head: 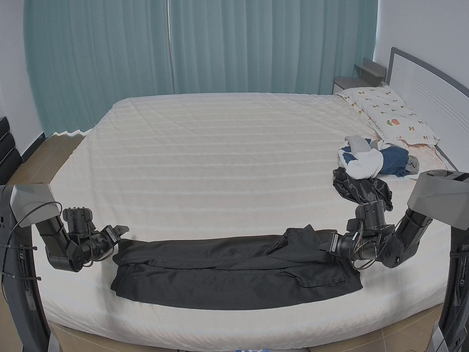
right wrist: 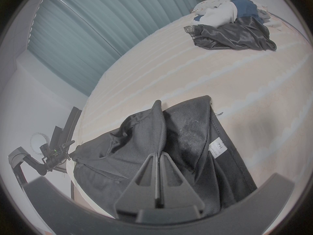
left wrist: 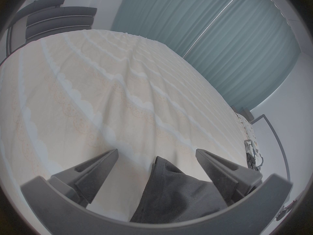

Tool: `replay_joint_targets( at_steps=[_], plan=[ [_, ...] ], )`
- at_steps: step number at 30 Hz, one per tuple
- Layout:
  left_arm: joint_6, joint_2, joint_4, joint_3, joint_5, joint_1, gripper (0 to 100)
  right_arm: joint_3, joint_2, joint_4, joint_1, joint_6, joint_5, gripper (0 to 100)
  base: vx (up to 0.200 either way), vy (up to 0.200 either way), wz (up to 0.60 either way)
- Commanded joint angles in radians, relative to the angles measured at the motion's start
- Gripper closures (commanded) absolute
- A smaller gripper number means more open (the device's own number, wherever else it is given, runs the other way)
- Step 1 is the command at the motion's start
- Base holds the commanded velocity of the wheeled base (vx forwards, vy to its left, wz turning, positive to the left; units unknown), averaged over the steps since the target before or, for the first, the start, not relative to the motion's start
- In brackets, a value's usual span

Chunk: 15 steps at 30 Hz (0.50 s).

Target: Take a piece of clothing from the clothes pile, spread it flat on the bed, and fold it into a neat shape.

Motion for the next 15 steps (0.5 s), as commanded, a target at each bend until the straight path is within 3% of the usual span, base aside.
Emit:
replay_joint_targets(
  at_steps=[1,5,12,13,15],
  plan=[
    [0.0,0.001,0.0,-0.001,0.0,0.0,0,0.084,-0.004,-0.083,0.003,0.006,0.0,100,0.0,0.0,0.0],
    [0.0,0.001,0.0,-0.001,-0.001,0.0,0,0.13,0.003,-0.153,0.003,0.006,-0.001,100,0.0,0.0,0.0],
    [-0.002,0.001,0.0,-0.001,0.0,0.002,0,0.156,0.003,-0.158,0.006,-0.002,-0.004,100,0.0,0.0,0.0],
    [-0.002,0.001,0.0,-0.001,-0.001,0.002,0,0.152,0.003,-0.16,0.006,-0.002,-0.009,0,0.0,0.0,0.0],
    [-0.002,0.001,0.0,-0.001,-0.001,0.002,0,0.138,-0.017,-0.16,-0.002,-0.002,-0.009,0,0.0,0.0,0.0]
  ],
)
